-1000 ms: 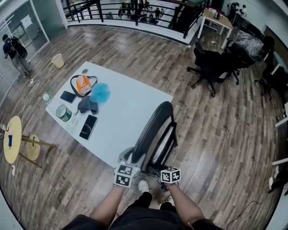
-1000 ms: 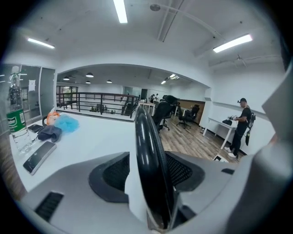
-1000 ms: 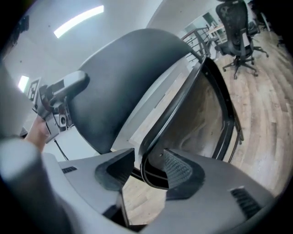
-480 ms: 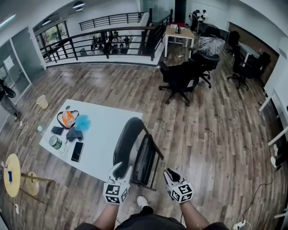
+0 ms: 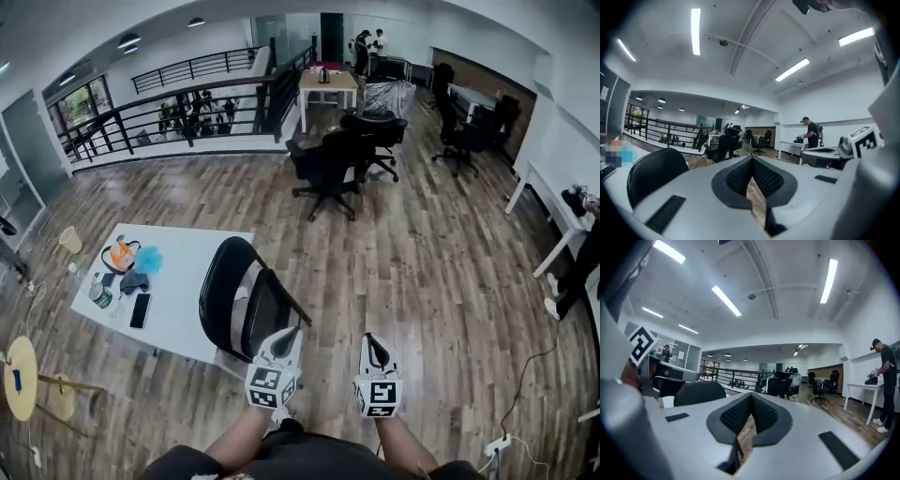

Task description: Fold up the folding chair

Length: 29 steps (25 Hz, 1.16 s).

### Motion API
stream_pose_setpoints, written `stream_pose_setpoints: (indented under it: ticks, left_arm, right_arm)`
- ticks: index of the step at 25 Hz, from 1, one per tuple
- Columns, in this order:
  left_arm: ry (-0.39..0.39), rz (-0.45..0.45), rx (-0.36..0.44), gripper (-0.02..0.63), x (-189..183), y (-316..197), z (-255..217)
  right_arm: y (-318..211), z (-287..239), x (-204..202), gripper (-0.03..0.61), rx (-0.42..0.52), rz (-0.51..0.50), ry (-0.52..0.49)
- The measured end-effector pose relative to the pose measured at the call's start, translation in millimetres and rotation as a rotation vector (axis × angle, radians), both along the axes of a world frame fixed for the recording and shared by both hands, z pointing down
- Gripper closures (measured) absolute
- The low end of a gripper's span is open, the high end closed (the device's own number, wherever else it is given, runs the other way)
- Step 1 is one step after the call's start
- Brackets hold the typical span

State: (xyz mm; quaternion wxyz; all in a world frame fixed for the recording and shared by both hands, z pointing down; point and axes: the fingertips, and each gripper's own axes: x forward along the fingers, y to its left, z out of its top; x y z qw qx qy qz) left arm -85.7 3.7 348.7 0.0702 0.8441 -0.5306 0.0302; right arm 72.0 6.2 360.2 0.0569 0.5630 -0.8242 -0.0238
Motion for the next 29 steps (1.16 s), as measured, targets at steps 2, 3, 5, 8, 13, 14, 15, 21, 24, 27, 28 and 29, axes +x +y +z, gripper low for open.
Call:
stream_pose_setpoints:
  ticks: [2, 3, 5, 8, 13, 14, 15, 21, 24, 27, 28, 29]
  left_arm:
    - [0.001, 0.001, -0.007, 0.609, 21, 13, 3]
    - [0.000, 0.002, -0.010, 0.609, 30, 19, 5]
    - [0.003, 0.001, -0.016, 0.609, 43, 31, 9]
    - [0.010, -0.007, -0.026, 0.609, 56, 48, 14]
    - [0.008, 0.013, -0.034, 0.609, 62, 62, 10]
    - [0.005, 0.019, -0.029, 0.609, 60, 63, 8]
    - [0.002, 0.023, -0.024, 0.609, 58, 64, 6]
    - [-0.025, 0.075, -0.016, 0.609, 32, 72, 4]
    - [-0.030, 0.085, -0.002, 0.609, 11, 73, 4]
    - [-0.045, 0.082, 0.002, 0.609, -15, 75, 7]
    - [-0.048, 0.082, 0.000, 0.609, -23, 76, 10]
    - [-0.049, 0.082, -0.002, 0.609, -31, 78, 12]
  right_arm:
    - [13, -2, 21, 0.565, 0.004, 0.018, -0.007]
    - [19, -3, 29, 0.565, 0.006, 0.022, -0.008]
    - [31, -3, 39, 0.565, 0.004, 0.022, -0.004]
    - [47, -4, 45, 0.565, 0.004, 0.005, 0.010]
    - [59, -14, 47, 0.565, 0.017, 0.022, 0.009]
    - [60, -16, 45, 0.565, 0.021, 0.026, 0.008]
    - [61, -18, 42, 0.565, 0.024, 0.029, 0.007]
    - [76, -17, 11, 0.565, 0.020, 0.066, 0.008]
    - [80, -18, -12, 0.565, 0.026, 0.062, 0.026]
    - [85, -10, -36, 0.565, 0.020, 0.067, 0.027]
    - [88, -6, -42, 0.565, 0.014, 0.073, 0.024]
    - [91, -2, -48, 0.565, 0.008, 0.080, 0.022]
